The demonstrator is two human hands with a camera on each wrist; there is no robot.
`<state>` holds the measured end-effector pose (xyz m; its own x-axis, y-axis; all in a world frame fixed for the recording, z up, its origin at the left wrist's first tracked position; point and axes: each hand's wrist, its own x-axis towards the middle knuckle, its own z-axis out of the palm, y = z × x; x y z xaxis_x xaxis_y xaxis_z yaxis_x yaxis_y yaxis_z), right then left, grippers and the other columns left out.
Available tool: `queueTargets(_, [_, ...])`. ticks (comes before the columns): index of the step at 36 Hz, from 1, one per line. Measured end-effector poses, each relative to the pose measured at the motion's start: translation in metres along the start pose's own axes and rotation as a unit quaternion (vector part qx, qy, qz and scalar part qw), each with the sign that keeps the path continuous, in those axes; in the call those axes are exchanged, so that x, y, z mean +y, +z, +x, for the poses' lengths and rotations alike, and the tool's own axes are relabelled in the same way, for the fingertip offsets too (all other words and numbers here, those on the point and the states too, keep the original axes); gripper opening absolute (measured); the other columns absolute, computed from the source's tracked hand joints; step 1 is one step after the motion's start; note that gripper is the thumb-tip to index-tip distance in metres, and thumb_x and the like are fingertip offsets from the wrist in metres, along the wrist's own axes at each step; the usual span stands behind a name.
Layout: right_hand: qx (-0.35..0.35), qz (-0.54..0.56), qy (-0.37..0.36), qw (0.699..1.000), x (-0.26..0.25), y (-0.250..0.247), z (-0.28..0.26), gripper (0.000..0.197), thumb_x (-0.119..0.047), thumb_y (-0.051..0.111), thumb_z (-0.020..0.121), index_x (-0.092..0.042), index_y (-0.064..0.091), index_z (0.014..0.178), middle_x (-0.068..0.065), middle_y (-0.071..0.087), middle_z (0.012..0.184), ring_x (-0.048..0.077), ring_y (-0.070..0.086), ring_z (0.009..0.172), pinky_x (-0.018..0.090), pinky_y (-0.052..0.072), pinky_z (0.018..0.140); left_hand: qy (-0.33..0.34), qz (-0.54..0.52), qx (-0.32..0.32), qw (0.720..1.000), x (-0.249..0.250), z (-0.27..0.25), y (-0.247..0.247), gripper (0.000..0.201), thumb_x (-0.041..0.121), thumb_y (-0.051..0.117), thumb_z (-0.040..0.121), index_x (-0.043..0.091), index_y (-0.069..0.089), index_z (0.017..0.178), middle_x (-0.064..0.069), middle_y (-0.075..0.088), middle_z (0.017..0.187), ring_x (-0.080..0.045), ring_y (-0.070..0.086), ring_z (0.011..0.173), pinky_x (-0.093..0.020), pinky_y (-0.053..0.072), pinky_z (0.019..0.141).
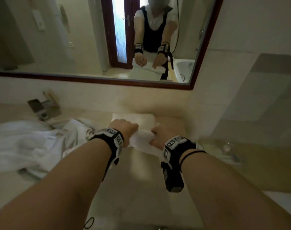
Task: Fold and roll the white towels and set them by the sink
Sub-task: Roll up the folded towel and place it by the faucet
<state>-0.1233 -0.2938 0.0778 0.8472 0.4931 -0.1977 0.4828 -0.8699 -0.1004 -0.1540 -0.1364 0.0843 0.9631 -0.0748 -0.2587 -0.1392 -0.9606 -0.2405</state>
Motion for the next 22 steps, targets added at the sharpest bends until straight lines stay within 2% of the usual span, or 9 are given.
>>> queueTargets(2, [-0.009,-0.015,-0.012,1.000,-0.004,0.034,-0.010,0.021,-0.031,0.057,0.083,-0.017,0.067,0.094,0.004,0.065,0.091,0.025,0.061,0.091,0.029,0.048,0.077,0.003,-0.005,-0.019,1.000,0.014,-0.013,0.039,0.040,0.024,0.060,0.083,0.020,0.044,0.120,-0.006,0.055,0.116,-0.027,0.053,0.107,-0.035,0.043,0.087])
queueTargets(3, [-0.024,-0.022,-0.020,0.999,-0.006,0.052,-0.016,0.020,-0.030,0.056,0.083,-0.017,0.067,0.094,0.004,0.065,0.092,0.025,0.060,0.092,0.028,0.047,0.077,0.006,-0.006,-0.035,0.999,0.022,-0.020,0.059,0.042,0.023,0.059,0.084,0.019,0.042,0.123,-0.006,0.054,0.119,-0.028,0.051,0.110,-0.035,0.042,0.089])
queueTargets(6, [-0.065,-0.031,-0.037,0.997,-0.008,0.100,-0.034,0.022,-0.027,0.059,0.082,-0.018,0.064,0.102,0.003,0.064,0.105,0.025,0.057,0.100,0.029,0.046,0.082,0.018,-0.019,-0.070,0.997,0.046,-0.042,0.110,0.046,0.026,0.055,0.087,0.019,0.038,0.130,-0.007,0.047,0.128,-0.028,0.044,0.117,-0.037,0.037,0.097])
queueTargets(9, [-0.114,-0.010,-0.037,0.993,-0.009,0.138,-0.055,0.027,-0.017,0.057,0.088,-0.014,0.053,0.114,0.007,0.053,0.119,0.027,0.052,0.109,0.034,0.042,0.088,0.037,-0.032,-0.094,0.994,0.067,-0.066,0.149,0.060,0.039,0.055,0.087,0.019,0.030,0.138,-0.006,0.036,0.139,-0.029,0.036,0.126,-0.038,0.030,0.104])
queueTargets(11, [-0.118,-0.023,-0.051,0.991,-0.011,0.154,-0.068,0.028,-0.014,0.053,0.090,-0.011,0.050,0.117,0.009,0.049,0.124,0.027,0.048,0.114,0.035,0.039,0.091,0.030,-0.047,-0.100,0.993,0.077,-0.081,0.169,0.071,0.046,0.051,0.088,0.019,0.020,0.145,-0.007,0.026,0.148,-0.030,0.030,0.132,-0.039,0.025,0.108])
queueTargets(13, [-0.103,-0.030,-0.066,0.992,-0.012,0.163,-0.078,0.033,-0.013,0.057,0.086,-0.012,0.048,0.118,0.008,0.046,0.123,0.026,0.045,0.115,0.034,0.037,0.092,0.018,-0.048,-0.099,0.994,0.082,-0.090,0.183,0.074,0.044,0.048,0.090,0.019,0.011,0.148,-0.008,0.019,0.152,-0.030,0.026,0.136,-0.039,0.021,0.111])
queueTargets(17, [-0.063,-0.008,-0.060,0.996,-0.016,0.173,-0.090,0.039,-0.009,0.059,0.080,-0.017,0.047,0.116,0.005,0.043,0.122,0.024,0.044,0.111,0.029,0.036,0.089,0.017,-0.064,-0.077,0.995,0.082,-0.099,0.192,0.065,0.034,0.043,0.094,0.020,0.011,0.149,-0.004,0.016,0.154,-0.026,0.022,0.139,-0.037,0.016,0.113])
queueTargets(22, [-0.057,-0.017,-0.074,0.995,-0.025,0.178,-0.098,0.046,-0.014,0.057,0.083,-0.019,0.042,0.127,0.004,0.047,0.124,0.024,0.046,0.114,0.032,0.037,0.091,0.020,-0.112,-0.042,0.993,0.072,-0.109,0.200,0.068,0.041,0.045,0.094,0.017,0.014,0.149,0.000,0.023,0.155,-0.017,0.024,0.141,-0.029,0.014,0.113])
